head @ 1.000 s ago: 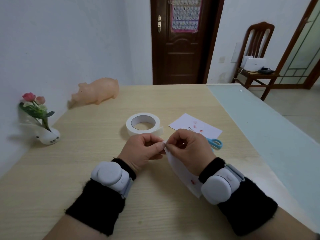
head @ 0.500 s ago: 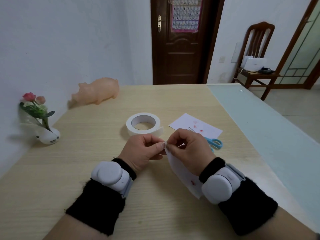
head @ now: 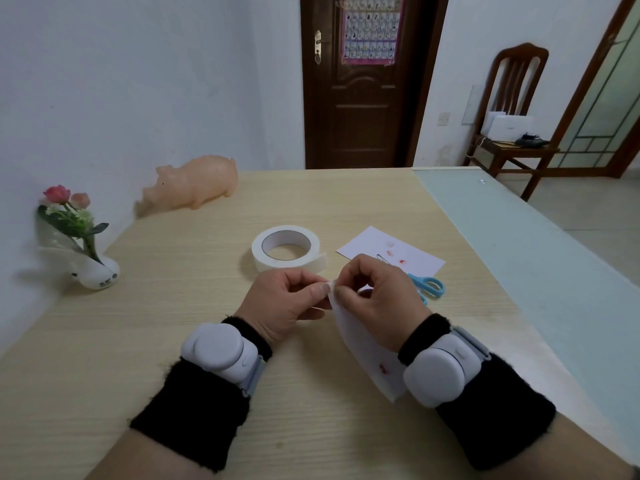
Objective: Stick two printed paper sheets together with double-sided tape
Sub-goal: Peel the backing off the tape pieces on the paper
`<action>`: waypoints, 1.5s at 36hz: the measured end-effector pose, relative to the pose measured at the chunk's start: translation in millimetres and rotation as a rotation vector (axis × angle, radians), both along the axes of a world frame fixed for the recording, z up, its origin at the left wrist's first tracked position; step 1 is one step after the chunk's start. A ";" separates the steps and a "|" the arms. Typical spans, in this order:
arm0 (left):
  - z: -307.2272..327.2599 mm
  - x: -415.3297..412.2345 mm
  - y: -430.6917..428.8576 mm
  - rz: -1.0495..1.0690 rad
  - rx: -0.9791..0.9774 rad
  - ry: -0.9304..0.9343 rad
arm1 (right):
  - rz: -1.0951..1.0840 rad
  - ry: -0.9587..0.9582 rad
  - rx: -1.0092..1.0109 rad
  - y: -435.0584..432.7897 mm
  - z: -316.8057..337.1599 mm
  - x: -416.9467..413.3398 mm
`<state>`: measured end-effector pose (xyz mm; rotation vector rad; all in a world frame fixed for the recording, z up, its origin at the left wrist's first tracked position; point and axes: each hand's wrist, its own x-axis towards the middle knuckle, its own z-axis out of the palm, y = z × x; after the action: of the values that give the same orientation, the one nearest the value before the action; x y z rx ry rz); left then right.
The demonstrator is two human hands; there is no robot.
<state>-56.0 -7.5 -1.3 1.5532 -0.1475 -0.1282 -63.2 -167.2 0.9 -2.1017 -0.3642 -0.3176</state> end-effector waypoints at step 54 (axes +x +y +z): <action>-0.2 3.3 -0.8 0.041 -0.082 0.034 | 0.004 0.016 -0.154 4.1 3.1 -3.5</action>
<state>-52.8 -8.3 -1.5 1.4710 -0.0929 -0.1142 -66.7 -163.0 4.0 -2.2521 -0.3944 -0.2778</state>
